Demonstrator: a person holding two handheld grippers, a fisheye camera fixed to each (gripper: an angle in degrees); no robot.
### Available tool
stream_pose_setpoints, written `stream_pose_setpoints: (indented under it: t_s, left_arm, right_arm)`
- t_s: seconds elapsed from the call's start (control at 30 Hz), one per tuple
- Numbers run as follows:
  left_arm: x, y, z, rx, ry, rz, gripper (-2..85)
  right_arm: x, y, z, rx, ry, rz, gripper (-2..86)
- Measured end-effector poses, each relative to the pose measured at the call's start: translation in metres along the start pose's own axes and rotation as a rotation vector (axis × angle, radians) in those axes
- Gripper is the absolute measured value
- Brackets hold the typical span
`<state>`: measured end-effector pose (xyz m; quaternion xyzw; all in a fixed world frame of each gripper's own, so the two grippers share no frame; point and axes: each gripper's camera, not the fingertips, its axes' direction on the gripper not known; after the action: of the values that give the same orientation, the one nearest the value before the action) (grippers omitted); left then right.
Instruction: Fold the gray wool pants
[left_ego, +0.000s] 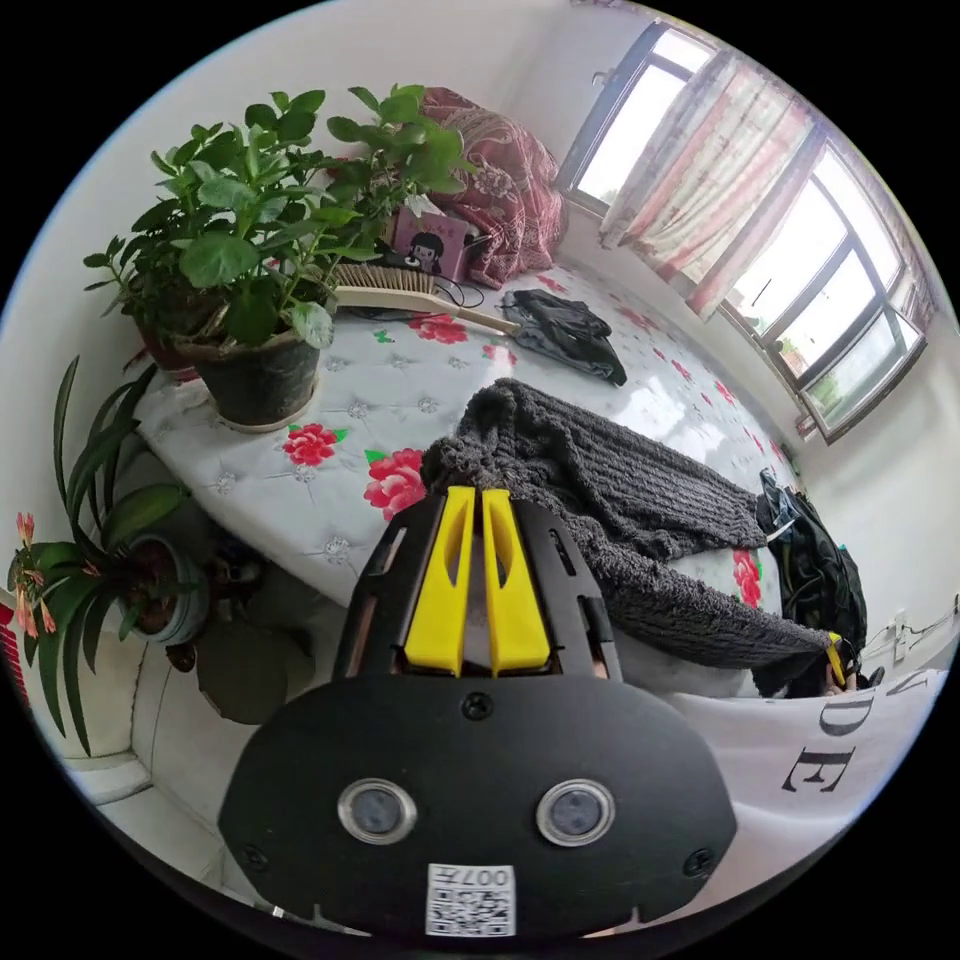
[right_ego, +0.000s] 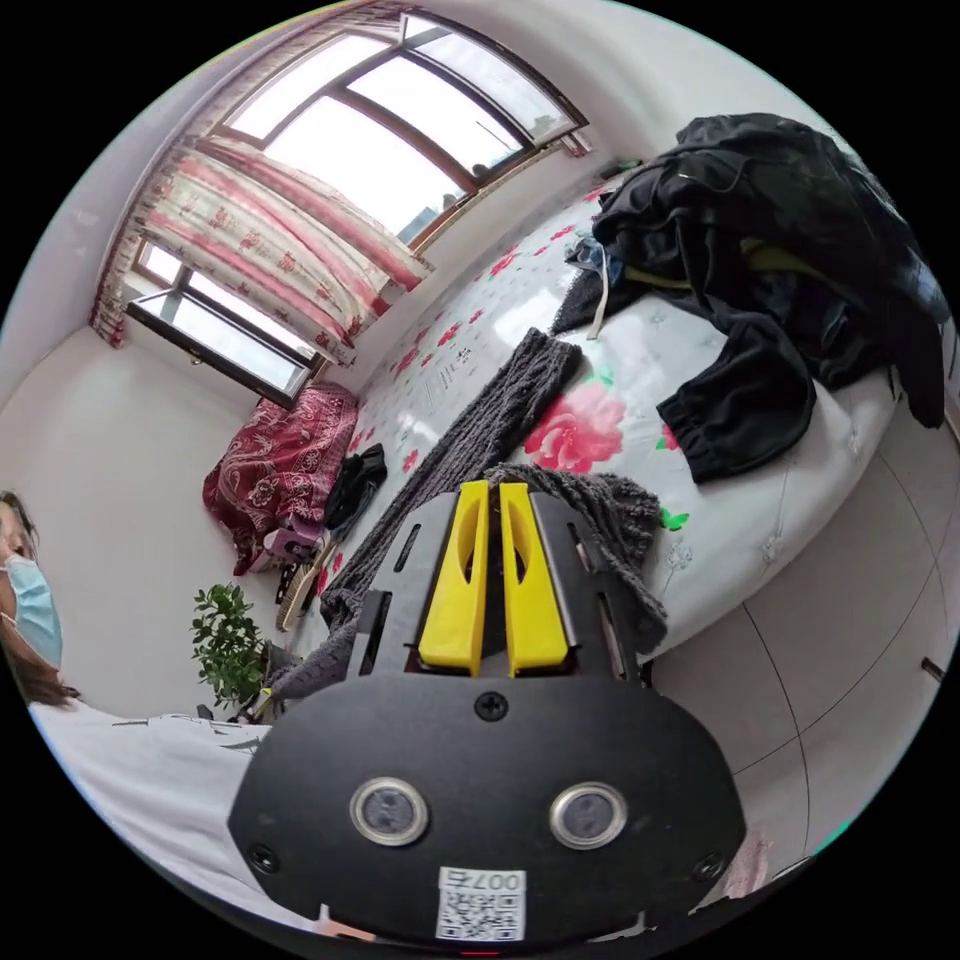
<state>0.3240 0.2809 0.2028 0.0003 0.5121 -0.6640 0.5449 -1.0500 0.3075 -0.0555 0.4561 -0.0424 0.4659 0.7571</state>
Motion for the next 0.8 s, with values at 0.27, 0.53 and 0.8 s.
stream_pose_setpoints:
  t_s: [0.27,0.53,0.8]
  left_arm:
    - [0.044,-0.053,0.02,0.032,-0.013,-0.02,-0.8]
    - [0.107,-0.169,0.104,0.05,-0.018,0.003,1.3]
    - [0.12,-0.251,0.244,-0.272,-0.162,-0.132,6.4]
  right_arm:
    - [-0.084,-0.045,0.025,0.118,0.272,-0.14,0.0]
    - [-0.198,-0.215,0.172,-0.075,0.377,-0.422,2.4]
    - [-0.192,-0.319,0.349,-0.279,0.324,-0.371,8.3]
